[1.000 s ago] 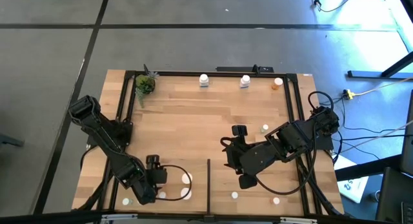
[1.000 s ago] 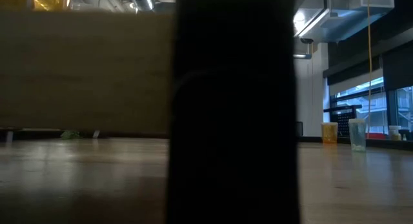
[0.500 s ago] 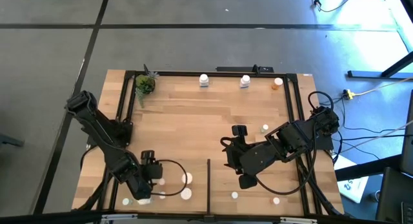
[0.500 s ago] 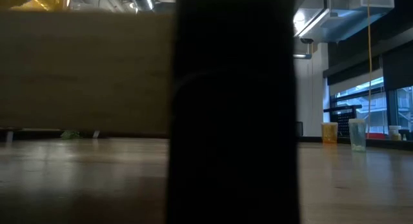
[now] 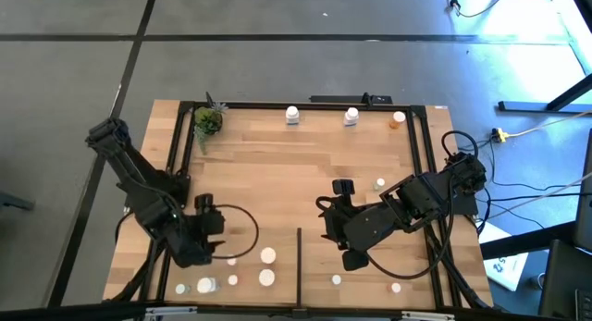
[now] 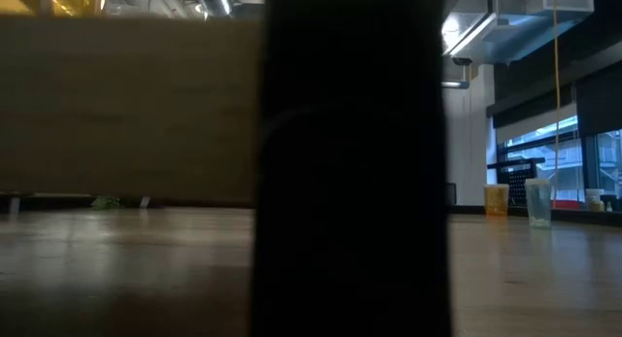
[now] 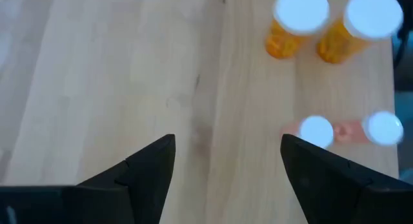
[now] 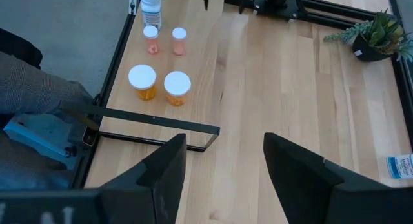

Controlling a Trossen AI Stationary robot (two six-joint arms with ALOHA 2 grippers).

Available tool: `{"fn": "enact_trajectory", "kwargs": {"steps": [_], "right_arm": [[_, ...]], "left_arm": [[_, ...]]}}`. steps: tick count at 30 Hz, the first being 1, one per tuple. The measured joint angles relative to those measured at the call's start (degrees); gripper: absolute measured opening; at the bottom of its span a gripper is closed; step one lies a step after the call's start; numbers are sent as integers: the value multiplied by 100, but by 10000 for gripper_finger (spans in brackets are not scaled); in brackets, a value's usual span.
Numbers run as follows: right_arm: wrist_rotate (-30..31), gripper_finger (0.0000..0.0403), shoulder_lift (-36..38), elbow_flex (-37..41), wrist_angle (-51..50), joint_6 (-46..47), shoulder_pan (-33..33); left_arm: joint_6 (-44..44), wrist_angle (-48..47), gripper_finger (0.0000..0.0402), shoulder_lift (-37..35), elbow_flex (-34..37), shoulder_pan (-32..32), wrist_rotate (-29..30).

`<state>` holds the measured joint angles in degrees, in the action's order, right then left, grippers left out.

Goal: Pick and place medicine bottles onto shelf by color
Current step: Put the bottom green pill bottle on the shelf aligned with the other green pill bottle

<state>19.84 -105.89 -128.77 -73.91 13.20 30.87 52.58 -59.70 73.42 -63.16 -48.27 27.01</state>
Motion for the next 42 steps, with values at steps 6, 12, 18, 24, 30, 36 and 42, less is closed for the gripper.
{"fn": "enact_trajectory", "kwargs": {"steps": [6,12,18,24,30,36,42], "right_arm": [[0,209,0,0,0,-5,2],[0,209,0,0,0,-4,1],[0,209,0,0,29,-68,0],[-61,209,0,-4,349,6,0],[20,209,0,-7,-79,821,-104],[701,209,1,17,-1706,2823,-474],[215,209,157,624,-1640,2877,-854]], "left_arm": [[-28,-133,273,-124,0,530,133],[-199,-216,273,-121,0,1052,49],[-360,-214,273,-121,0,1241,34],[-363,-185,273,-119,0,1253,32],[-363,-144,273,-117,0,1252,34],[-364,-121,273,-117,0,1252,34],[-362,-105,273,-117,0,1242,37]]}}
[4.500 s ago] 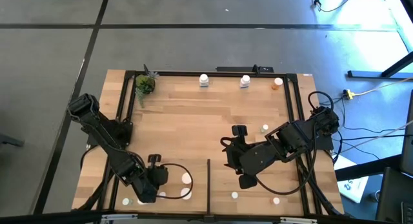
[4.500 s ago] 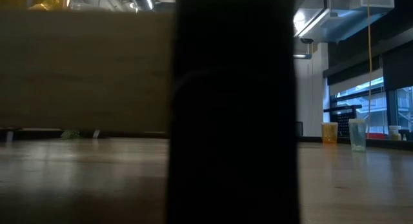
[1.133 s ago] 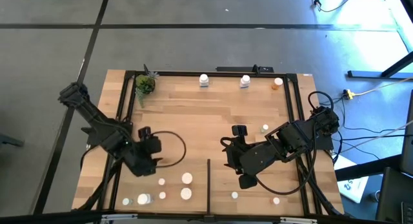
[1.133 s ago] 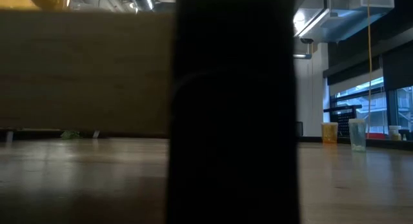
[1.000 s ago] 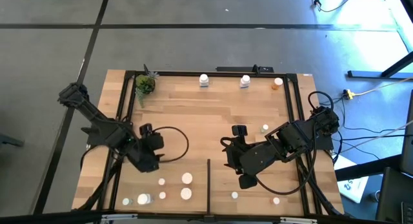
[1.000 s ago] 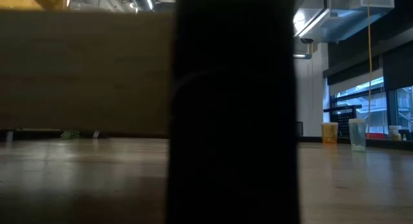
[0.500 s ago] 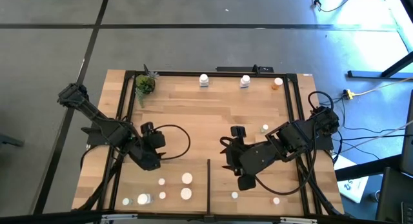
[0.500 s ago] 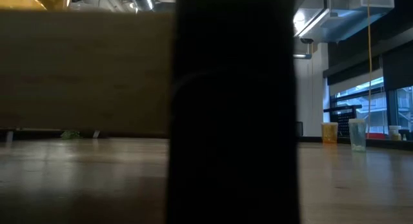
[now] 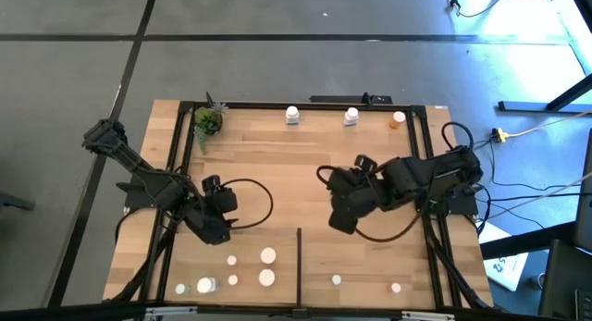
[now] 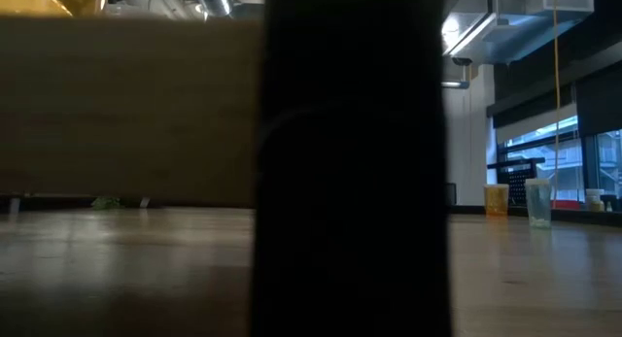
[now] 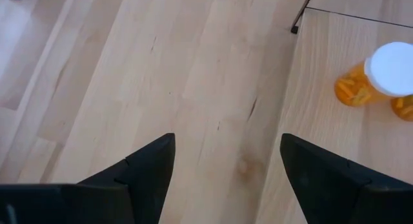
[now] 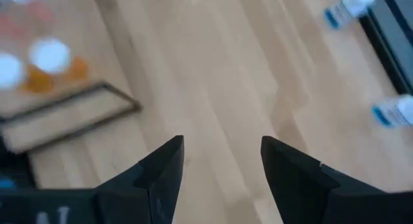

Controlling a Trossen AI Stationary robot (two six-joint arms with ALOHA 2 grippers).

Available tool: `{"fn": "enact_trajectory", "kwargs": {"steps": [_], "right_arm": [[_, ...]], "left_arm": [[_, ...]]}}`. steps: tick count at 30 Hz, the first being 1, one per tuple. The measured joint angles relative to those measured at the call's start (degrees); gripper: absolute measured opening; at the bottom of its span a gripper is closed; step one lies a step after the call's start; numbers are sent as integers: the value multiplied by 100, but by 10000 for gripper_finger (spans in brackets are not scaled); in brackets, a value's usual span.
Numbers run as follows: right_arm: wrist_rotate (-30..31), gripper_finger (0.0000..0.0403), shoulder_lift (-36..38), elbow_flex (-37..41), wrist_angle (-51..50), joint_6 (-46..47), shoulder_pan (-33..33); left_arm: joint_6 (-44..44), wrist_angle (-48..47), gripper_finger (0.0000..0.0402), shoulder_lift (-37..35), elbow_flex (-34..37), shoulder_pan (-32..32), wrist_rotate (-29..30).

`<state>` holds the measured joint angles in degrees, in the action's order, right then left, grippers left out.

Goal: Pick and place medicine bottles onto shelf by color
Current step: Put the bottom green pill bottle on the shelf aligned with the other green pill bottle

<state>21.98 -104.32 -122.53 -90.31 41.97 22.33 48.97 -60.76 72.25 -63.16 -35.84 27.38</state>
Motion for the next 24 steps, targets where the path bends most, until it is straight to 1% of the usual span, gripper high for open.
{"fn": "enact_trajectory", "kwargs": {"steps": [2,4,6,10,12,14,17,22,24], "right_arm": [[-308,209,84,391,127,-206,-64],[-788,209,99,716,331,-473,-114],[-1146,209,101,1071,312,-623,-73],[-1560,209,101,1793,736,-921,236],[-1777,209,101,2076,1116,-1116,457],[-1926,209,101,2330,1523,-1269,669],[-1974,209,101,2627,2102,-1400,949],[-1973,209,101,3071,2763,-1213,1262],[-2047,209,101,3207,2866,-1149,1347]], "left_arm": [[-1,11,273,0,0,-27,7],[-2,11,273,0,0,-63,9],[-2,10,273,1,0,-67,2],[-2,11,273,2,0,-60,11],[0,9,273,2,0,-60,11],[0,9,273,2,0,-65,9],[0,8,273,2,0,-62,11],[3,9,273,2,0,-62,35],[6,13,273,2,0,-62,37]]}}
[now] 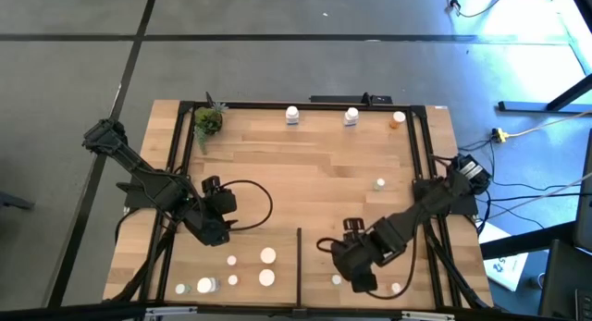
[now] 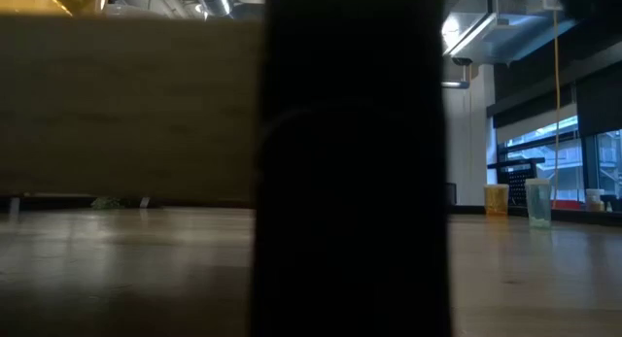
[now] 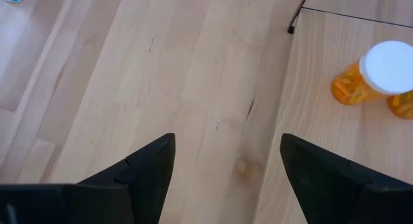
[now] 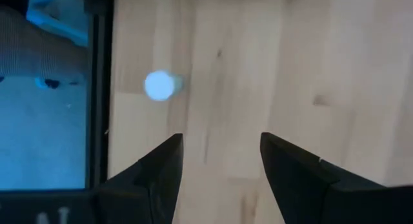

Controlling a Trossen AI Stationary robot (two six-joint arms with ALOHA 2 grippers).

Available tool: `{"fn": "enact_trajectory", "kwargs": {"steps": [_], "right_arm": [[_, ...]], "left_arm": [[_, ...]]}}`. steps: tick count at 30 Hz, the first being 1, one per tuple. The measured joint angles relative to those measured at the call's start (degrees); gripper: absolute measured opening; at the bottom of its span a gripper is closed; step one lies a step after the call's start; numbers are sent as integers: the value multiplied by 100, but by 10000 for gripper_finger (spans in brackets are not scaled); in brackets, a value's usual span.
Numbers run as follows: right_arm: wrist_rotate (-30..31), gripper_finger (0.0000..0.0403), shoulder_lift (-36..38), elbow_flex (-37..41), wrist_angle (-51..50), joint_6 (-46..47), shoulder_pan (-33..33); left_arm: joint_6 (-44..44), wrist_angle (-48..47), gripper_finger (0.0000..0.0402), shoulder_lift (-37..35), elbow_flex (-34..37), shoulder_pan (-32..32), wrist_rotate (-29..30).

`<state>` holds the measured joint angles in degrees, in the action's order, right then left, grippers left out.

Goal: Pick and place medicine bottles onto shelf by color
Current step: Put the bottom green pill bottle on the shelf aligned with the other green pill bottle

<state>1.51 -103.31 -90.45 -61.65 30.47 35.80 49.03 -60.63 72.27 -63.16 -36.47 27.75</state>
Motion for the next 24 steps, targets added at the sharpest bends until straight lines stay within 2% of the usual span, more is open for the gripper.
{"fn": "enact_trajectory", "kwargs": {"steps": [8,15,19,24], "right_arm": [[-11,209,-9,423,952,-78,235],[-32,209,-13,456,963,666,127],[-330,209,-13,456,1007,417,9],[-376,209,-13,456,1133,527,-6]], "left_arm": [[34,7,273,0,0,2,2],[36,12,273,0,0,2,4],[34,12,273,2,0,2,4],[6,8,273,2,0,2,4]]}}
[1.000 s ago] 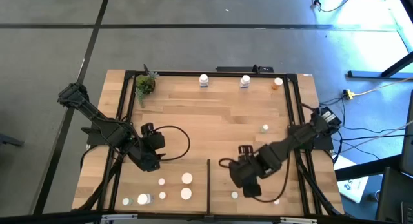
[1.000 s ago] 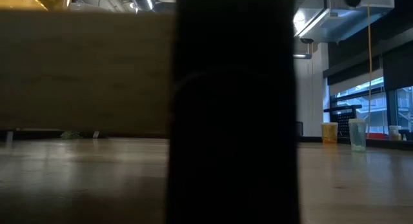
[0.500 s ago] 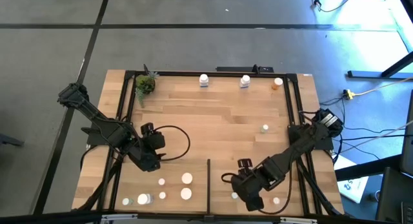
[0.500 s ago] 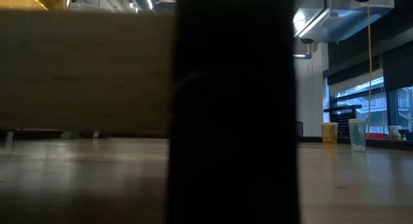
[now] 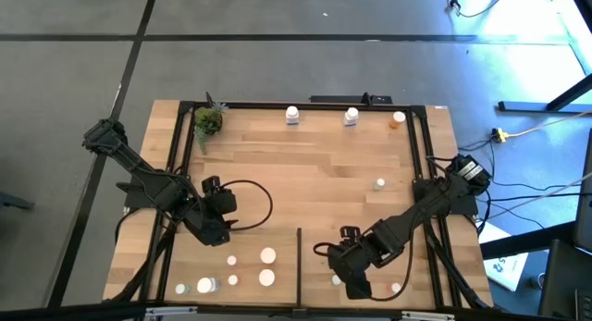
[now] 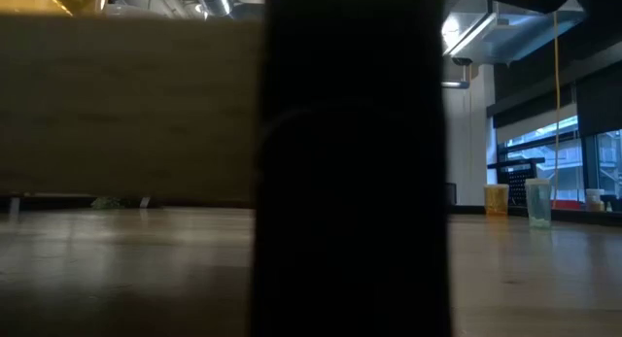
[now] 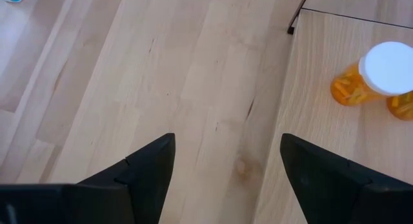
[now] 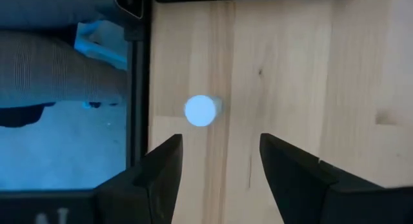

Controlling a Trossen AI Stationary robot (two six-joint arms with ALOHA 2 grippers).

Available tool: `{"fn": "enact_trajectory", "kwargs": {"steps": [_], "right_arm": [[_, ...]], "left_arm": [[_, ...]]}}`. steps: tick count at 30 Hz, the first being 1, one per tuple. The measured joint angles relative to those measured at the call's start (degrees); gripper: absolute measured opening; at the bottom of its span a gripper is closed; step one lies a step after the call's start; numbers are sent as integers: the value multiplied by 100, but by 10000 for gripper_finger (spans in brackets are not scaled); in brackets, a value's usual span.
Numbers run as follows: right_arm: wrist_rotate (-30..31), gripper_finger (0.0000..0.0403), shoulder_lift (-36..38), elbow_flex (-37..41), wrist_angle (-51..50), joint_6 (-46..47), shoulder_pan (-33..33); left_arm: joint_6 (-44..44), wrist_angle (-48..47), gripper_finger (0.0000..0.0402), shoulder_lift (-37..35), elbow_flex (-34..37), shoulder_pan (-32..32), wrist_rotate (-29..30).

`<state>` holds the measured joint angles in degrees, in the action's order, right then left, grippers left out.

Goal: Pick and place medicine bottles onto shelf by color
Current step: Put the bottom green pill bottle on the shelf aligned with the other green pill bottle

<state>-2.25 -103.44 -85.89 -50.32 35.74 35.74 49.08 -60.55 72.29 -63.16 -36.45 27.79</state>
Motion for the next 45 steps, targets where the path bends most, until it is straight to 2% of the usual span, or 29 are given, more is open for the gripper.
{"fn": "enact_trajectory", "kwargs": {"steps": [5,11,25,29,37,45], "right_arm": [[-91,209,0,0,-2,-28,-102],[-639,209,0,0,-2,-405,-170],[-736,209,-204,-7,-65,-408,-257],[-1164,209,-380,-4,11,-668,-257],[-813,209,-469,-4,48,-777,-248],[-793,209,-490,-4,44,-821,-246]], "left_arm": [[1,2,273,0,0,0,0],[26,2,273,0,0,0,0],[28,2,273,0,0,0,-31],[28,0,273,0,0,-10,-58],[28,0,273,0,0,-123,-68],[28,-1,273,0,0,-151,-70]]}}
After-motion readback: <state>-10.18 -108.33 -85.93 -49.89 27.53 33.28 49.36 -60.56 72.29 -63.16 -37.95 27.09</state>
